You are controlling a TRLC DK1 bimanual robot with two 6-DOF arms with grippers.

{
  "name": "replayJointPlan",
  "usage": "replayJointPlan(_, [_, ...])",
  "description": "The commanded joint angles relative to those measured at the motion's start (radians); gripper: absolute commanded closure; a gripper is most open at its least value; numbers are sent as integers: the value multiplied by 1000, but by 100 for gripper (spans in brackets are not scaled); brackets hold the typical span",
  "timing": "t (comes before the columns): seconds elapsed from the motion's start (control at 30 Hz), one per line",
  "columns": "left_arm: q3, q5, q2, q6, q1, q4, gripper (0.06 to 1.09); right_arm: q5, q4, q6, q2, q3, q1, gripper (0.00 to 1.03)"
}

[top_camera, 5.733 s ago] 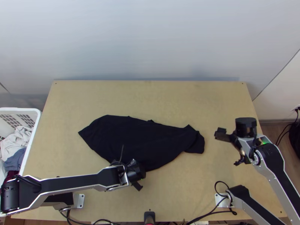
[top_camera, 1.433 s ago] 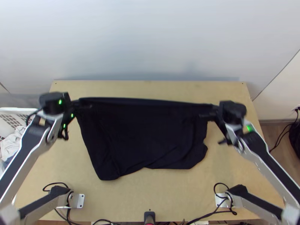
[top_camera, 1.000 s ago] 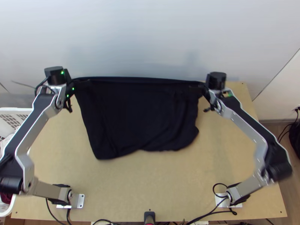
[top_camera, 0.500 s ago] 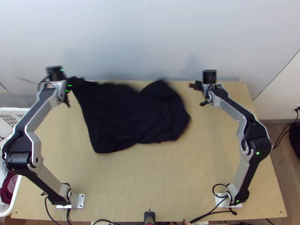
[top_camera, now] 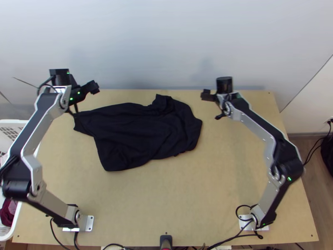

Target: Fold the t-shirt

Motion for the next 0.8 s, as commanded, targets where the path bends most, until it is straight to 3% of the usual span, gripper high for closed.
replayJointPlan(0.0, [-109,172,-220,77,-47,-245,10,-13,-70,13,-208,-112,40,3])
replayJointPlan(0.1, [-267,170,-362,189,-90,-274,10,-23,-91,13,-294,-195,55,3])
replayJointPlan(0.27, [-422,165,-510,284,-170,-414,11,-23,-154,13,-375,-261,55,3])
replayJointPlan(0.53, [-576,24,-563,278,-425,-420,11,-23,-243,13,-440,-291,80,4])
replayJointPlan(0.77, [-685,-91,-493,261,-530,-248,16,-29,-281,19,-484,-319,80,4])
